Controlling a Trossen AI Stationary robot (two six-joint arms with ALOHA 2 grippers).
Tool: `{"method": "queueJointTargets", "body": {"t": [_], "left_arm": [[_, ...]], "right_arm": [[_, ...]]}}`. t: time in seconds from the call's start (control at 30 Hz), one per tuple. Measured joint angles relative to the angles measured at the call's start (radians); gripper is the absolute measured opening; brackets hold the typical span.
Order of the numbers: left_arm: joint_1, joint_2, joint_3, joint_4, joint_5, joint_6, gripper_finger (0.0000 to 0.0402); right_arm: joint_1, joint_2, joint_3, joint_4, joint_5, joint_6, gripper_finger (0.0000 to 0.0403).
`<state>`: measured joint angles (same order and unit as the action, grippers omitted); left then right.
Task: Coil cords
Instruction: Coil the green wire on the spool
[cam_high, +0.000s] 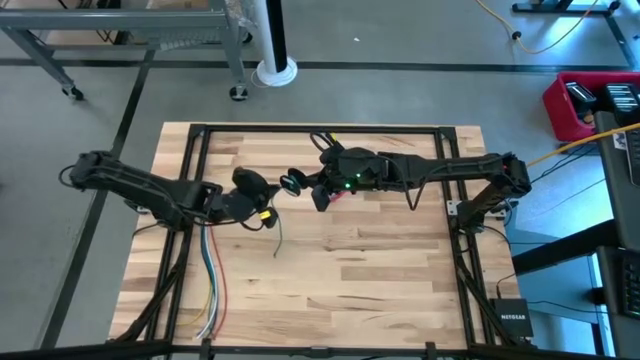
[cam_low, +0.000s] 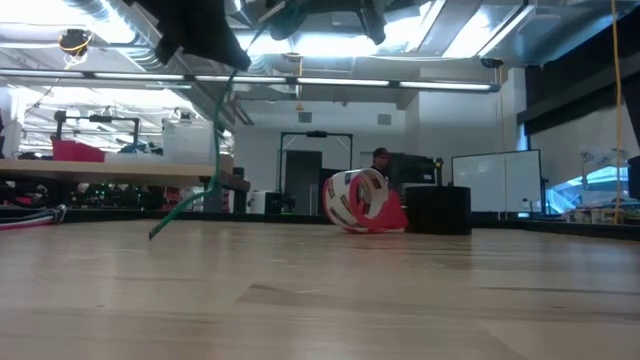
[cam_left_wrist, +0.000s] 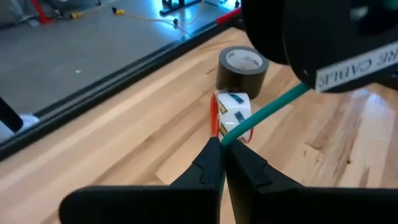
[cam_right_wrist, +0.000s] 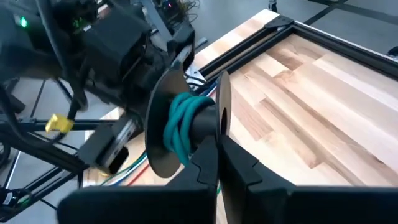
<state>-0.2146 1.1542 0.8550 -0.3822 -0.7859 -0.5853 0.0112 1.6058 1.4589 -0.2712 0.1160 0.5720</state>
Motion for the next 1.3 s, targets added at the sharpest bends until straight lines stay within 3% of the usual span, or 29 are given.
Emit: {"method": "queueJointTargets", "body": {"t": [0.4,1.3], "left_arm": [[0.006,-0.066,-0.003,0.025,0.008,0.12,0.0027],[0.006,-0.067,-0.003,0.024,0.185,0.015,0.0177]], "right_arm": [[0.001,-0.003,0.003,0.011,-0.001,0.001,0.0003],[0.002,-0.004,0.002,0.039,0.02,-0.017,0.0003]]}}
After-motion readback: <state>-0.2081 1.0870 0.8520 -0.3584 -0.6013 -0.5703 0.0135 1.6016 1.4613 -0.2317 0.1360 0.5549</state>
